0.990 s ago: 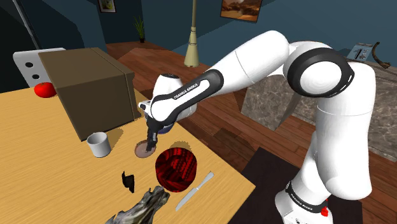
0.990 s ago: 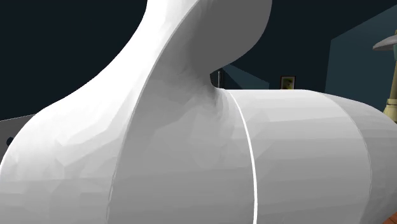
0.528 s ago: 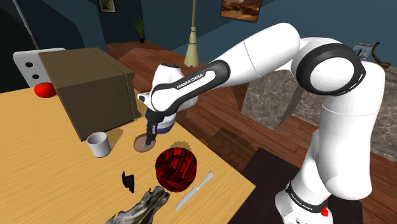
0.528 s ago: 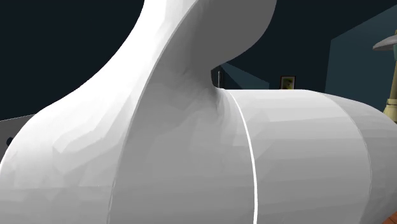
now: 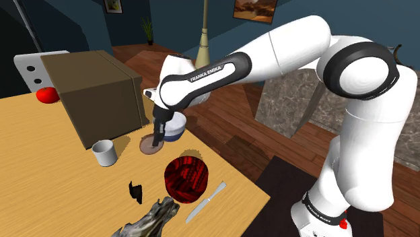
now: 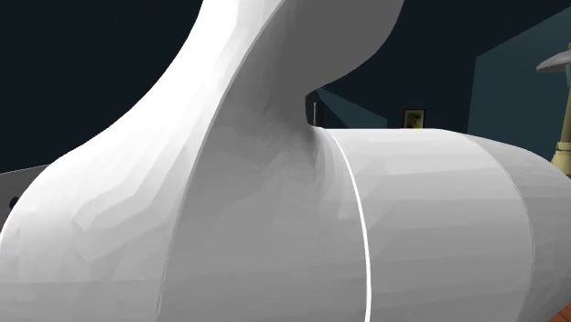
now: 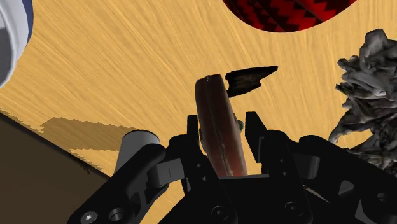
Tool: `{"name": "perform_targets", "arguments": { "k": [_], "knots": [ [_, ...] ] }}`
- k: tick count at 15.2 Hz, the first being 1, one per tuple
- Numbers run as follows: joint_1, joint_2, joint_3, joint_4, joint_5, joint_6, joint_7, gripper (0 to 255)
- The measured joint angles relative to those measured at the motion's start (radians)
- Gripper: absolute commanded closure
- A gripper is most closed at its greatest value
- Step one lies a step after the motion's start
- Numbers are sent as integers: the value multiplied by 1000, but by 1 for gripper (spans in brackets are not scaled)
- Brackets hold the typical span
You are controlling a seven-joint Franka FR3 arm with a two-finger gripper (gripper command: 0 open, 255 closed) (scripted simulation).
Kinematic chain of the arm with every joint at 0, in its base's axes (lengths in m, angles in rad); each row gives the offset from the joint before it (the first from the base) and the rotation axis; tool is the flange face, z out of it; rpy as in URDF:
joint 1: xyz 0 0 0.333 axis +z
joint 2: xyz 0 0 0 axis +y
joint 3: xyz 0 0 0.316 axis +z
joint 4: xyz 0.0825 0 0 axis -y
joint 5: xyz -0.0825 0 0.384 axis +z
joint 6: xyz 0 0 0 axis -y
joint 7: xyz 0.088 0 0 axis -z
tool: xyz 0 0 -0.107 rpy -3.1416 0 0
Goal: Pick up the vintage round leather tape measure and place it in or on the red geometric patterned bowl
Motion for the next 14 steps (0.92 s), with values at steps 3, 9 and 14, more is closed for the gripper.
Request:
{"name": "perform_targets", "arguments": {
  "k": [3,9,14],
  "knots": [
    [-1,-30,-1,-13,-2,-18,4,255],
    [-3,-242,4,-280,33,35,-25,255],
    [-4,-435,0,-491,59,47,-53,255]
  ]
}}
